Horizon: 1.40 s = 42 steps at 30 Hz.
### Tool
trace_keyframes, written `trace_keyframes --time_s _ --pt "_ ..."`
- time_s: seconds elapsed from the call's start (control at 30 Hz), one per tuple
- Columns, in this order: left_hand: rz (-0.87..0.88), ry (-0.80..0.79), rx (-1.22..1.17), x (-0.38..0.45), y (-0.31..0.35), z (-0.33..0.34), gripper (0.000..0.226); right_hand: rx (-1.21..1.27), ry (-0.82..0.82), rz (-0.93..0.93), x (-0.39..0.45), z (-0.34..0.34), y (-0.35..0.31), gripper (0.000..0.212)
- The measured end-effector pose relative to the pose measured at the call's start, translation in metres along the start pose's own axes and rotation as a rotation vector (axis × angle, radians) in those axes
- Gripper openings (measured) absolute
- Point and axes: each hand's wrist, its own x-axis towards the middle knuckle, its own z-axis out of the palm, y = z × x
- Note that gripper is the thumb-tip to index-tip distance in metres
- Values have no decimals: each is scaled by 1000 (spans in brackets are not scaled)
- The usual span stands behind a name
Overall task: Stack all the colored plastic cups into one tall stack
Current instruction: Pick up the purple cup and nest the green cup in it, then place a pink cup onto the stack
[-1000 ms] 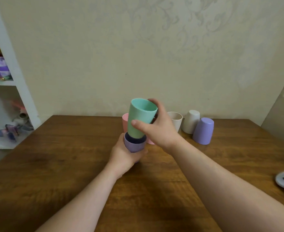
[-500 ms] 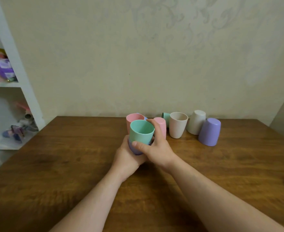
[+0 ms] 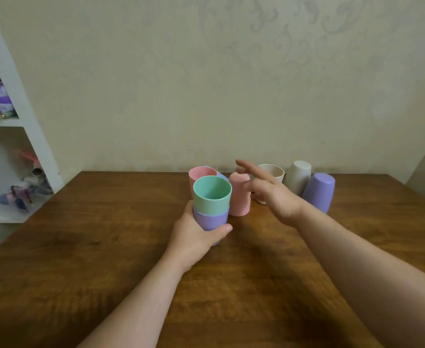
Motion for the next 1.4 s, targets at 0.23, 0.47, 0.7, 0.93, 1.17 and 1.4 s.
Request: trace_keyframes --time_s 0.23,0.47,0.7,0.93,1.17,1.4 --pt "15 74 12 -4 -2 -1 74 -1029 3 40 48 23 12 57" --pt "6 65 -11 -6 0 -2 74 -864 136 18 22 21 18 52" --pt "1 57 -21 -4 -2 -2 82 -664 76 227 -19 -1 43 93" --pt "61 119 -13 -10 3 -3 113 -784 38 360 -24 11 50 89" --pt "98 158 -30 -11 4 -2 79 -297 347 148 -14 13 24 71" --pt "70 100 -21 -9 6 1 80 459 370 -183 -1 13 -54 69"
